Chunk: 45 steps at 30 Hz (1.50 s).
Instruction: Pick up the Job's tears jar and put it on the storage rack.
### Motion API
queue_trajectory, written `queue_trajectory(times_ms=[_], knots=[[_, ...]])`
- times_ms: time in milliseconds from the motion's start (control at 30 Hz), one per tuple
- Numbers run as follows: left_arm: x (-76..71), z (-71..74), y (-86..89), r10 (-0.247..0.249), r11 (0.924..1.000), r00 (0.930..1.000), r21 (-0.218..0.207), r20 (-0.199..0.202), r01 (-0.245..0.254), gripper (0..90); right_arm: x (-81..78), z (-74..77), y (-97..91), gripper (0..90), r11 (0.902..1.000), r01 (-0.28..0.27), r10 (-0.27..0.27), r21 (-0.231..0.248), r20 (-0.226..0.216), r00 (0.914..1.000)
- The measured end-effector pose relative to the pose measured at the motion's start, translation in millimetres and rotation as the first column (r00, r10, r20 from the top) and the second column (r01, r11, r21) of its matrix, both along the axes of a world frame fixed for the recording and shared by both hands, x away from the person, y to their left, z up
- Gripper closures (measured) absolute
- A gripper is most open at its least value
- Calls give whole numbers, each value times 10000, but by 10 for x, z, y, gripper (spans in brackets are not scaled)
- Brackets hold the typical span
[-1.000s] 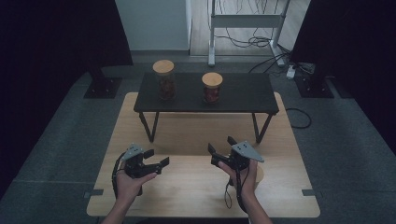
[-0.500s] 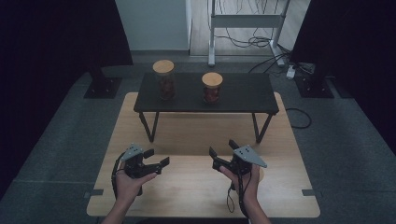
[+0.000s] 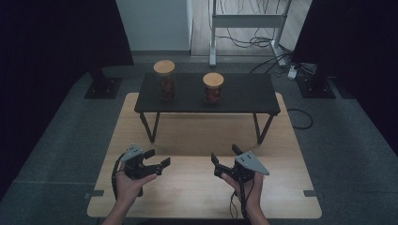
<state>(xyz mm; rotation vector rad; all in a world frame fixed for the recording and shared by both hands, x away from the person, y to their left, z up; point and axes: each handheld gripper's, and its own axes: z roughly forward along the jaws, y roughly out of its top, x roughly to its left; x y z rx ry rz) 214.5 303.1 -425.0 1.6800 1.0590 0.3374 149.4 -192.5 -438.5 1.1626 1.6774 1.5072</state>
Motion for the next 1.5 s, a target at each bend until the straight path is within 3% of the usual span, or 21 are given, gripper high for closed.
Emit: queue_trajectory(times_ms=[133,733,1067,1500], knots=[[-3,3,11,-17,10000,10000,-66,-20,17,149,-69,19,-14,155,9998,85,-86,-184,-50,10000],[1,-7,-4,-49,10000,10000,-48,-87,48,149,-456,-45,-194,158,9972,738,-743,155,403,9964],[4,-21,-21,-71,10000,9999,-15,-139,71,149,-615,-80,-265,158,9943,1051,-1057,177,335,9938],[4,-30,-32,-96,10000,9998,-3,-163,96,148,-763,-124,-319,145,9841,1763,-1758,-222,223,9842]])
